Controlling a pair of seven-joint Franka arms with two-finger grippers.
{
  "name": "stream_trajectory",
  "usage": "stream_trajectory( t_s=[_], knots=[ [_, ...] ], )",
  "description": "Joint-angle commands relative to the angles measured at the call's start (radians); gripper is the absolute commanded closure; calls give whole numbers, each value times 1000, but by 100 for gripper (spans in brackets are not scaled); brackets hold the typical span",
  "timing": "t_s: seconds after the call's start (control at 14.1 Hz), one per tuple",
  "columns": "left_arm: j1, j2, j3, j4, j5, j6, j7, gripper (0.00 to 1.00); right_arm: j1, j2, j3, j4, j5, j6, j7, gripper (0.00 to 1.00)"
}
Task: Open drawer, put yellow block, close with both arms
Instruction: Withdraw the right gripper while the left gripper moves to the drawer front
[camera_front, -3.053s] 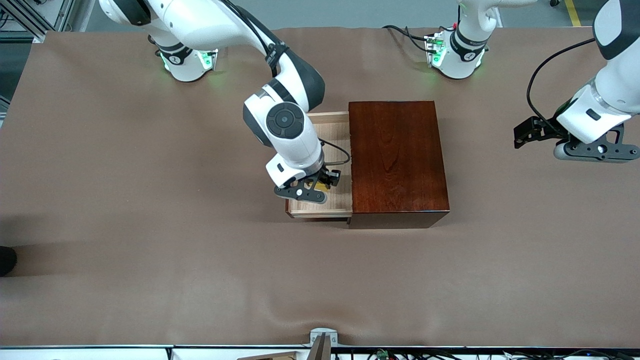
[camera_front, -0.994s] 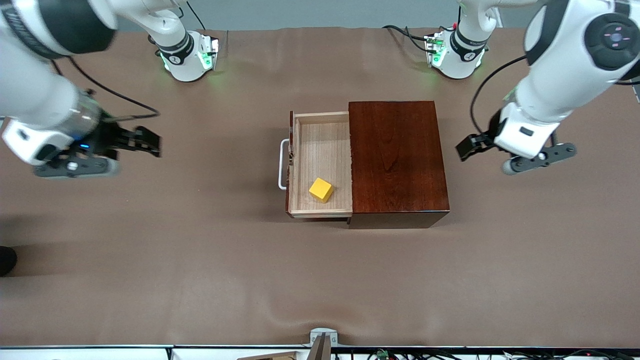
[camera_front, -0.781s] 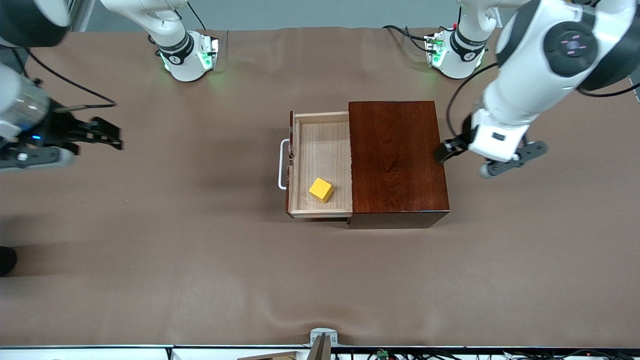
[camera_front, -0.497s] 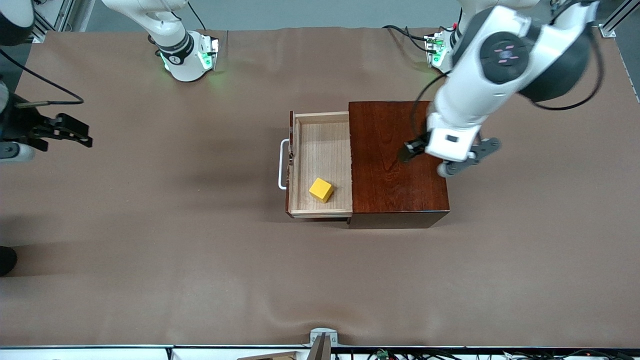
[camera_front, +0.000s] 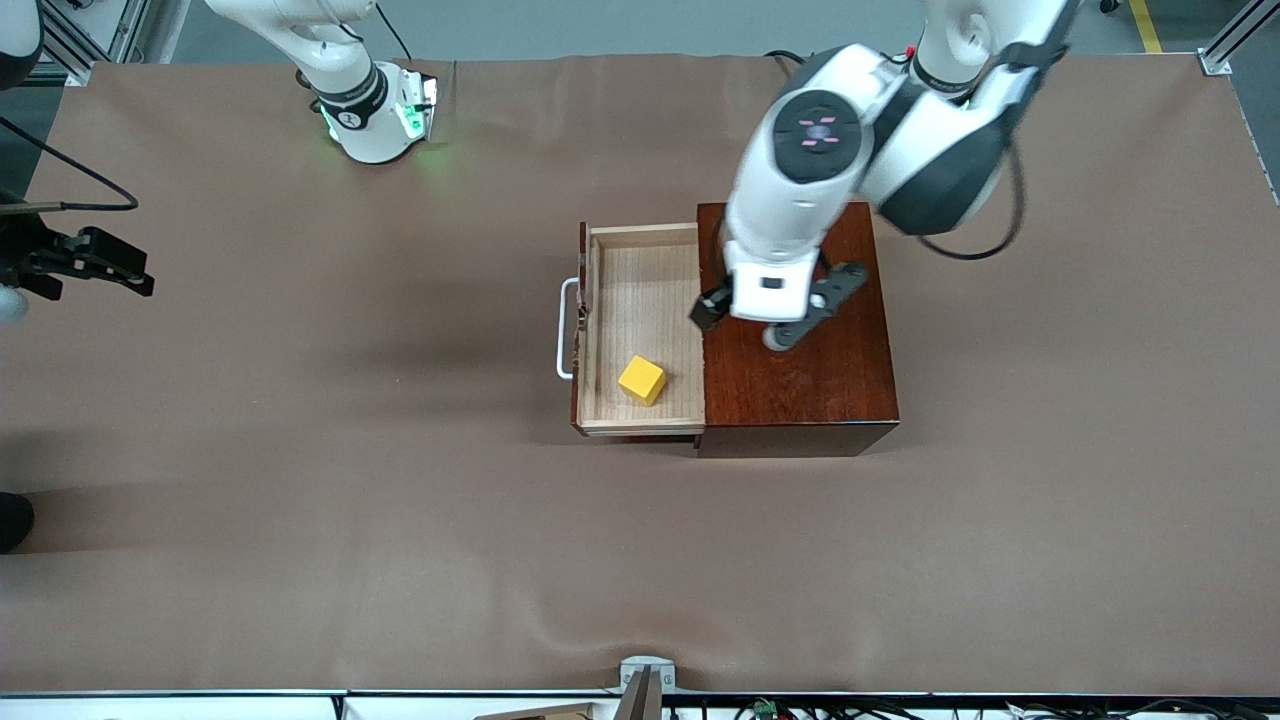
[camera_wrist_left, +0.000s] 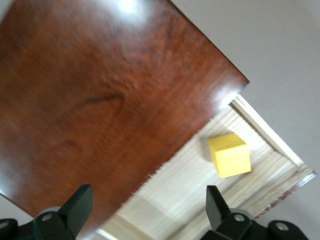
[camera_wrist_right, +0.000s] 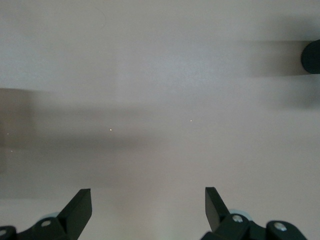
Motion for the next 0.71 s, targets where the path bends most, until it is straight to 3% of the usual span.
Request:
stream_trajectory(
  t_s=[0.0, 0.28, 0.64],
  knots=[
    [-75, 62, 9, 62, 48, 60, -202, 0, -19, -29, 21, -31, -22, 9, 10, 0],
    [-164, 140, 30, 111, 50, 180, -469, 0, -21, -29, 21, -31, -13, 3, 27, 0],
    [-394, 238, 226, 194, 45, 209, -770, 0, -11, -26, 25, -25, -8, -3, 81, 0]
  ],
)
